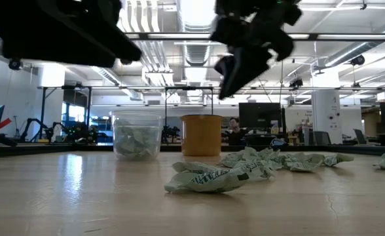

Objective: Pick and place Stevia / Truvia into bins
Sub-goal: Put the stevia packet into the transparent bin

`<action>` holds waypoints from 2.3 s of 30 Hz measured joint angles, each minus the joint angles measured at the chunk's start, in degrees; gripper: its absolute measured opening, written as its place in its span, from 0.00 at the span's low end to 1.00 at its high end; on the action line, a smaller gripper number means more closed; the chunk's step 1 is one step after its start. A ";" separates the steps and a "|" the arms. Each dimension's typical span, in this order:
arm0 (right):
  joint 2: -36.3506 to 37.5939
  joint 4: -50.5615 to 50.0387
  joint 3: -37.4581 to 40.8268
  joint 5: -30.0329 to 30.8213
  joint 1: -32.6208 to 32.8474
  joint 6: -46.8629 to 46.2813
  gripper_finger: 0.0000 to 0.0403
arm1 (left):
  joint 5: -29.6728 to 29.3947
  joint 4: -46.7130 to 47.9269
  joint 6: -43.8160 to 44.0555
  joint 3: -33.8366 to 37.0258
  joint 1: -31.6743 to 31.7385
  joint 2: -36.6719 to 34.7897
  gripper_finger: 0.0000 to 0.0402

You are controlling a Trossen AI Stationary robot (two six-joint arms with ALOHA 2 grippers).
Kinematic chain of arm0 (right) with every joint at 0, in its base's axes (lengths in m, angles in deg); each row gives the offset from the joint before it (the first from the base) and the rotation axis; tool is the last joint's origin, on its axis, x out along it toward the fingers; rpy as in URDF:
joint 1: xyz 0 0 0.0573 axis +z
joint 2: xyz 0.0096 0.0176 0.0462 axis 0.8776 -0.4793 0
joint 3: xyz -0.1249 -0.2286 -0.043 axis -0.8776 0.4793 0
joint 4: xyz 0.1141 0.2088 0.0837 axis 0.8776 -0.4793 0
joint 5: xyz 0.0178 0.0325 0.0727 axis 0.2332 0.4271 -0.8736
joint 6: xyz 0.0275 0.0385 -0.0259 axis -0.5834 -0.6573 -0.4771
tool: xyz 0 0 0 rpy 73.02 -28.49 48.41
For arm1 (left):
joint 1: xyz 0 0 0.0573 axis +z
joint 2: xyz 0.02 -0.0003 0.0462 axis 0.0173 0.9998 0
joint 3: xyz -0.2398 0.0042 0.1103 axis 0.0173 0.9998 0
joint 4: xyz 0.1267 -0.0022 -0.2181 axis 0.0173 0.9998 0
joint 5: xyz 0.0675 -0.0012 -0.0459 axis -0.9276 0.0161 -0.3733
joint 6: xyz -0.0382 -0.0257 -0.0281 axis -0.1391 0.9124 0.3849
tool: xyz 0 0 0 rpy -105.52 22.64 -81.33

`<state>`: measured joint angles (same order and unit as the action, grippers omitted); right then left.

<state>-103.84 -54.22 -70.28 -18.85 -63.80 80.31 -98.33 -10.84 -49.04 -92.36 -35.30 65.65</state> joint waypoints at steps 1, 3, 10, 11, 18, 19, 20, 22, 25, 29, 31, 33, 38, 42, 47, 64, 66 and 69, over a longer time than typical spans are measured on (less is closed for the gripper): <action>1.15 -0.18 1.74 0.01 -0.02 -0.71 0.34 | 0.02 -1.95 -1.02 -0.04 0.61 1.46 0.51; 3.89 0.00 4.92 0.15 -0.08 -2.54 0.32 | 0.23 -4.63 -2.23 -0.15 2.27 4.01 0.51; 15.54 3.19 13.86 3.22 -0.35 -7.45 0.27 | 7.76 -6.57 0.30 -1.94 8.67 10.56 0.51; 17.26 3.96 14.78 3.24 -0.35 -7.69 0.26 | 9.03 -6.65 0.77 -2.40 9.27 11.07 0.51; 28.06 8.74 21.66 3.22 -0.28 -9.12 0.22 | 16.81 -6.75 3.30 -3.99 11.73 14.71 0.51; 29.34 9.05 22.53 3.22 -0.27 -9.11 0.22 | 17.46 -6.75 3.30 -4.31 11.89 15.28 0.51; 30.30 9.01 23.16 3.21 -0.20 -9.14 0.21 | 17.73 -6.81 3.30 -4.55 12.03 15.75 0.51; 32.03 9.20 24.28 3.19 -0.15 -9.57 0.20 | 17.99 -6.66 3.30 -4.87 12.26 16.48 0.51; 34.03 10.46 25.78 3.20 -0.17 -10.17 0.19 | 18.12 -6.81 3.30 -5.31 12.74 17.08 0.50; 35.03 10.56 26.39 3.20 -0.17 -10.22 0.18 | 18.43 -6.66 3.85 -5.39 13.66 18.34 0.45; 35.11 10.52 26.39 3.20 -0.14 -10.17 0.17 | 19.74 -6.79 4.78 -5.36 14.22 18.58 0.41; 34.99 11.00 26.39 3.19 -0.09 -10.16 0.17 | 21.77 -6.98 5.00 -5.37 14.61 18.69 0.37; 34.45 11.19 26.39 3.20 -0.09 -10.05 0.17 | 22.12 -6.61 5.01 -5.36 14.97 18.63 0.23; 34.45 11.30 26.39 3.18 -0.09 -9.96 0.17 | 21.95 -6.47 4.73 -5.29 14.95 18.20 0.09; 34.45 11.37 26.39 3.18 -0.09 -9.93 0.17 | 19.55 -3.58 4.55 -5.33 14.65 15.70 0.02; 34.43 12.76 26.37 3.16 -0.09 -8.86 0.17 | -23.67 28.97 18.57 -4.77 5.91 -3.22 0.02; 34.43 13.10 26.35 3.16 -0.09 -8.86 0.17 | -26.07 34.63 24.22 -4.09 5.86 -4.57 0.02; 34.43 13.17 26.35 3.16 -0.09 -8.86 0.17 | -27.37 37.91 29.63 -2.25 6.44 -5.12 0.02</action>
<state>-69.41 -41.04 -43.93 -15.70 -63.88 71.45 -125.70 27.06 -19.41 -94.61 -28.86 60.54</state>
